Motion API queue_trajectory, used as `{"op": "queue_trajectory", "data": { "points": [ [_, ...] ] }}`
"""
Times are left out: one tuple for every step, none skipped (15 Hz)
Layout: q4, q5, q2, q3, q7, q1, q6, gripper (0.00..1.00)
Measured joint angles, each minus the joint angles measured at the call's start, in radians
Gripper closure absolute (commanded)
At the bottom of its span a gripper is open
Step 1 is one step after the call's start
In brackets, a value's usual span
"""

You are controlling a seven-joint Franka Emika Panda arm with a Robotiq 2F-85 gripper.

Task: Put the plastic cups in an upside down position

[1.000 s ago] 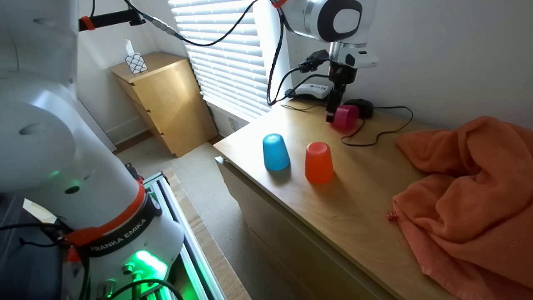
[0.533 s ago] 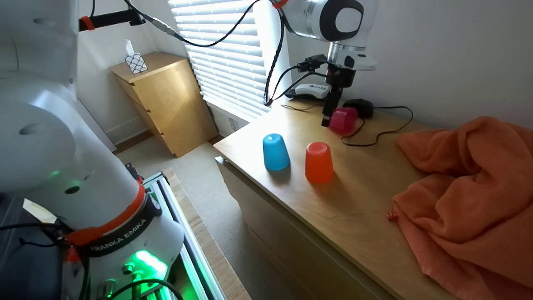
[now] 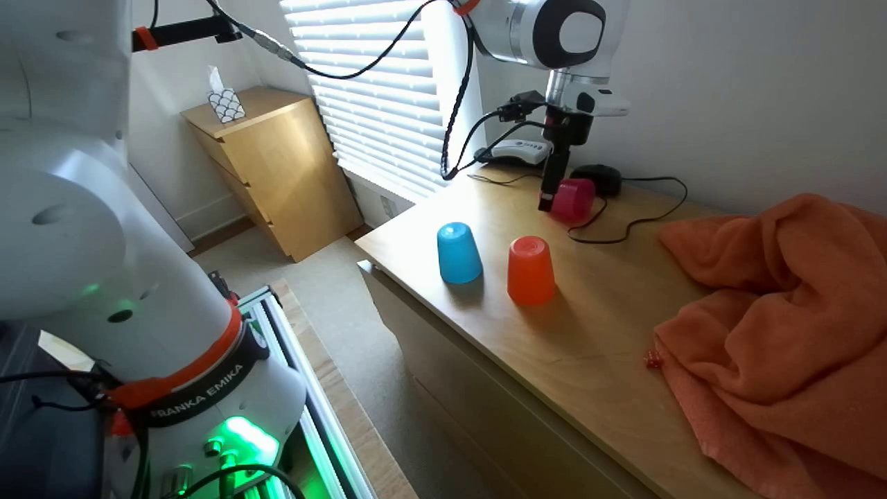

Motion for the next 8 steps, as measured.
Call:
{"op": "queue_trajectory", "data": {
  "points": [
    [0.000,0.000,-0.002,0.000,-0.003,0.000,0.000,0.00],
    [0.000,0.000,-0.004,0.000,-0.004,0.000,0.000,0.00],
    [0.000,0.000,-0.008,0.000,-0.004,0.000,0.000,0.00],
    [0.001,0.000,-0.013,0.001,-0.004,0.000,0.000,0.00],
    [0.001,0.000,-0.019,0.002,-0.005,0.001,0.000,0.00],
    [0.001,0.000,-0.027,0.004,-0.005,0.001,0.000,0.00],
    [0.001,0.000,-0.035,0.005,-0.005,0.001,0.000,0.00],
    [0.001,0.000,-0.042,0.007,-0.005,0.001,0.000,0.00]
  ]
}}
